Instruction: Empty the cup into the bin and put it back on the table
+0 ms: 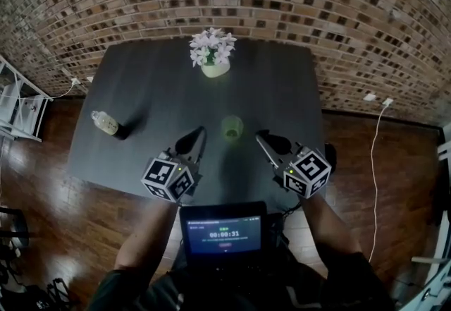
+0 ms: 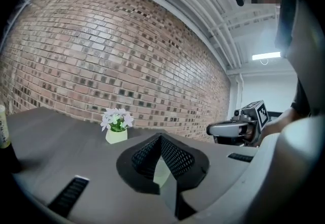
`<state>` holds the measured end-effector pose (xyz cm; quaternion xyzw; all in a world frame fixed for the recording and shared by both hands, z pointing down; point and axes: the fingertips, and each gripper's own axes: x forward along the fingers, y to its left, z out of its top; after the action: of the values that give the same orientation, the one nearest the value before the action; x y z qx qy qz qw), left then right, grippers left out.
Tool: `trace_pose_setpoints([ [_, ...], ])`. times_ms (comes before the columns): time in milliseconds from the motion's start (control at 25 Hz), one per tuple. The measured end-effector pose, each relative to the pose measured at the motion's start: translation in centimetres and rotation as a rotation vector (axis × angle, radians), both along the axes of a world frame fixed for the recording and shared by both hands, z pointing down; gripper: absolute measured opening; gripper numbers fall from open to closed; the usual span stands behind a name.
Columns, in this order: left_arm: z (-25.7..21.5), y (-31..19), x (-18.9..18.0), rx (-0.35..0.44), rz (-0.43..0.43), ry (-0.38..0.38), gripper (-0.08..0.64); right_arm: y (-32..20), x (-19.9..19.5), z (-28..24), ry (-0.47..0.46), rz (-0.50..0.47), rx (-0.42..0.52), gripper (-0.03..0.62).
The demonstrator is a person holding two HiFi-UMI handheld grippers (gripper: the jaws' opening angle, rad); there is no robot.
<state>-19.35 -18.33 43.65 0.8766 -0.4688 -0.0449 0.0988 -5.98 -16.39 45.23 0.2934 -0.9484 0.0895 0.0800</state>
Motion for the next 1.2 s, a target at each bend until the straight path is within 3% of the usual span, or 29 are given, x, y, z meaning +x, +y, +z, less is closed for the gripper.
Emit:
trace_pose_setpoints([
  [360,-5.3,2.4,4.1,0.075,0.053,-0.018,0.003,1.9,2.0,-3.3,-0.019,-0.050,0.005,0.000],
  [640,-6.0,3.2,4.6,0.057,0.051,-0.048,0.003,1.8,2.0,-4.3,-0.012,-0.071,0.029,0.000],
  [1200,-6.4,3.8,5.1,0.067,0.068,-0.025,0.003,2.1,2.3,-4.3,-0.006,-0.061,0.019,0.000],
])
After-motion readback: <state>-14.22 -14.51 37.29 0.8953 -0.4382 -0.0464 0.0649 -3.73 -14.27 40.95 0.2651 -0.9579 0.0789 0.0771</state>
